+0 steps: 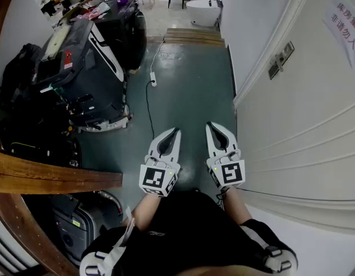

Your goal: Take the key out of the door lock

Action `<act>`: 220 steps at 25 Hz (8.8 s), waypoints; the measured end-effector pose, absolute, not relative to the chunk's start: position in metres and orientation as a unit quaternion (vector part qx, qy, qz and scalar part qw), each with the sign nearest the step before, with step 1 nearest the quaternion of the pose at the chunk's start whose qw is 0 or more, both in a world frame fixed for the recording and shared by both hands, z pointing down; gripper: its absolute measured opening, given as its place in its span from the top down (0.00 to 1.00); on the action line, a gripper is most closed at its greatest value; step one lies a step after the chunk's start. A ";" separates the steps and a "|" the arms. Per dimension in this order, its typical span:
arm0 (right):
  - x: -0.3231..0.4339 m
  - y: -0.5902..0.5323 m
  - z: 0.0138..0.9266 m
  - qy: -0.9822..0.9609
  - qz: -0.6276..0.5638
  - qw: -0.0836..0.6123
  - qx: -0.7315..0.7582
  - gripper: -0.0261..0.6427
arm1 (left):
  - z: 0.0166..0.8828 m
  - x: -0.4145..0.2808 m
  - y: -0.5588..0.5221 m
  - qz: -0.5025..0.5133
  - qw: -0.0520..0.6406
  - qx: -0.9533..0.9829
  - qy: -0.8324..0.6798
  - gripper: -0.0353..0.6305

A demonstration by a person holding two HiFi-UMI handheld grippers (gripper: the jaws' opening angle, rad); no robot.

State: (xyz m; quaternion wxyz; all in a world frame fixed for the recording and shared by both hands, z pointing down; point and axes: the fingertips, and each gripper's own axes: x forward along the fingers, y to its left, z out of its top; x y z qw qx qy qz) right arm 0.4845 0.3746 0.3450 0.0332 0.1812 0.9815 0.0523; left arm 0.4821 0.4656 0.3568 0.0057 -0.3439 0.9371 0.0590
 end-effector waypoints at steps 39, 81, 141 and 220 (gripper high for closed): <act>0.385 0.284 0.393 0.985 0.030 -0.012 0.169 0.65 | 0.410 0.381 0.378 0.055 -0.041 -0.360 0.931 0.91; -0.064 0.240 0.355 0.967 0.019 0.015 0.253 0.63 | 0.391 -0.052 0.330 0.065 -0.048 -0.295 0.952 0.91; -0.072 -0.129 0.475 0.870 -0.108 -0.079 -0.475 0.63 | 0.468 -0.151 -0.142 -0.041 -0.134 -0.881 0.452 0.91; 0.105 -0.231 0.565 0.567 -0.521 0.409 -0.490 0.92 | 0.521 -0.044 -0.189 -0.106 -0.159 -0.897 0.399 0.91</act>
